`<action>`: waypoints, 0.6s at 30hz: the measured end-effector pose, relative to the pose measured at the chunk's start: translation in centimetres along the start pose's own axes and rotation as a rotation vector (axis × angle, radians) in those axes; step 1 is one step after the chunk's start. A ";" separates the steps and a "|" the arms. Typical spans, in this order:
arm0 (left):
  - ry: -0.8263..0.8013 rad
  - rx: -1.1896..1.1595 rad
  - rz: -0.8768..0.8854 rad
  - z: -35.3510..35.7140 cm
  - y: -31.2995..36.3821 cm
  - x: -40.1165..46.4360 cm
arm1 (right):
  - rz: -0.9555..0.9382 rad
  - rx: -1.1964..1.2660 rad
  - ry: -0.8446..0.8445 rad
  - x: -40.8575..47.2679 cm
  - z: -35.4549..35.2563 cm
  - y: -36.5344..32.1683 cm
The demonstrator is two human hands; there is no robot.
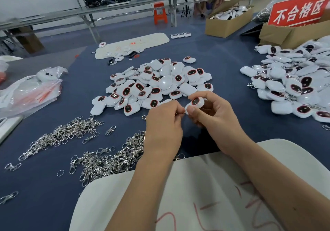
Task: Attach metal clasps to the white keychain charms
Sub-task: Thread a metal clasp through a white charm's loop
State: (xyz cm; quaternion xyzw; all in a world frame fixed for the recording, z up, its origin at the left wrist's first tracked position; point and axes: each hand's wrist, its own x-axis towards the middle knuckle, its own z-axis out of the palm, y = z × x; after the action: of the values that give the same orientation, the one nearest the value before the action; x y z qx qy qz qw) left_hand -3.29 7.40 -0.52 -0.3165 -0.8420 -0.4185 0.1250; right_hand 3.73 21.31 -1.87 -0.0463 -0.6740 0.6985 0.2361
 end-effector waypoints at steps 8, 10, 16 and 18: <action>0.074 -0.713 -0.458 0.0 0.5 -0.1 | 0.008 0.135 -0.011 0.2 -0.2 -0.2; 0.032 -1.004 -0.561 0.1 1.2 -0.1 | 0.057 0.239 -0.023 0.3 -0.3 -0.2; 0.110 -1.205 -0.618 0.6 2.0 -0.2 | 0.102 0.296 -0.014 0.3 -0.3 -0.3; 0.155 -1.121 -0.591 0.5 1.7 -0.2 | 0.114 0.255 -0.014 0.2 -0.2 -0.3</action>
State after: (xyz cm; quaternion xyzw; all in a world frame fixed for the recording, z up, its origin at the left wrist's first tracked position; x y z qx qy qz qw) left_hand -2.04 8.50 0.12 -0.0570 -0.5356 -0.8340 -0.1198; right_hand 3.72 21.60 -1.54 -0.0493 -0.5776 0.7910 0.1955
